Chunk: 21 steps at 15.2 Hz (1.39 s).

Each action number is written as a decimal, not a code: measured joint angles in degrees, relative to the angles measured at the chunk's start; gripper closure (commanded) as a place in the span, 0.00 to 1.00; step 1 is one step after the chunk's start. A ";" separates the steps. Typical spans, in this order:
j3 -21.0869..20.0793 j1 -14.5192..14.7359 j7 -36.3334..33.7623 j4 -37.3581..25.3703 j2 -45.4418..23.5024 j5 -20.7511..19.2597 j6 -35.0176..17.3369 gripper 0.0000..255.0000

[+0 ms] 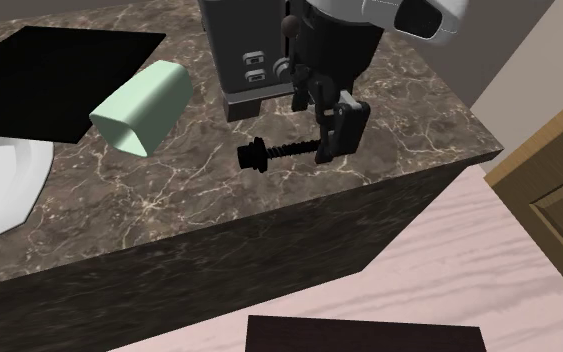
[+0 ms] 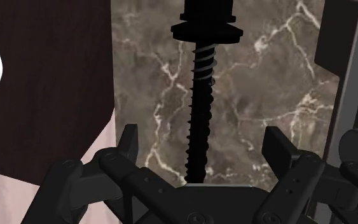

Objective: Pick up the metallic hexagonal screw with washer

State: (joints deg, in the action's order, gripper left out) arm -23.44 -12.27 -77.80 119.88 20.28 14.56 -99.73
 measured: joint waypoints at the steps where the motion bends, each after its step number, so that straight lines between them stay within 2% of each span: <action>1: -0.14 -0.01 -0.19 0.53 -0.20 0.07 -0.73 0.00; 5: -0.51 0.10 -0.13 3.25 -0.29 0.37 -3.55 0.00; 6: -0.54 0.11 -0.09 3.60 -0.28 0.41 -3.89 1.00; 16: -0.58 0.12 -0.05 3.87 -0.32 0.44 -4.23 1.00; 21: -0.23 -0.06 -0.40 0.68 -0.43 0.09 -1.15 1.00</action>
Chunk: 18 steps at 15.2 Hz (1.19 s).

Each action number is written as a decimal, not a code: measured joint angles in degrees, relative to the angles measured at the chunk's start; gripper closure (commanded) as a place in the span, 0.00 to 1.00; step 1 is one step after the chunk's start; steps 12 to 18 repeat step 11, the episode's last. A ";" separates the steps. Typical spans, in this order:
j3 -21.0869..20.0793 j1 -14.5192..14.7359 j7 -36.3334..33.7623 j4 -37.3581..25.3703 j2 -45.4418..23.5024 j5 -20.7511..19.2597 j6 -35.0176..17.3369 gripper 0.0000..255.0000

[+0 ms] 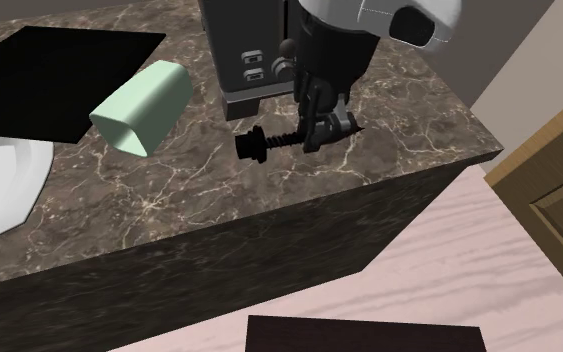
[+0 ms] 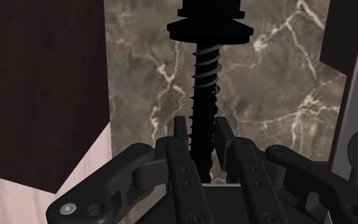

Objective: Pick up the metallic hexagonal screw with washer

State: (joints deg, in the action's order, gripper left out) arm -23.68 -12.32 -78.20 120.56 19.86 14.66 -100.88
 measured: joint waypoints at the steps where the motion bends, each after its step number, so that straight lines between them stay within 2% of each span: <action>1: 0.03 -0.01 -0.18 -0.75 -0.02 -0.05 0.71 1.00; 11: 0.74 -0.37 -1.09 -8.60 -0.54 -0.70 8.03 1.00; 18: 0.74 -0.37 -1.09 -8.60 -0.54 -0.70 8.03 1.00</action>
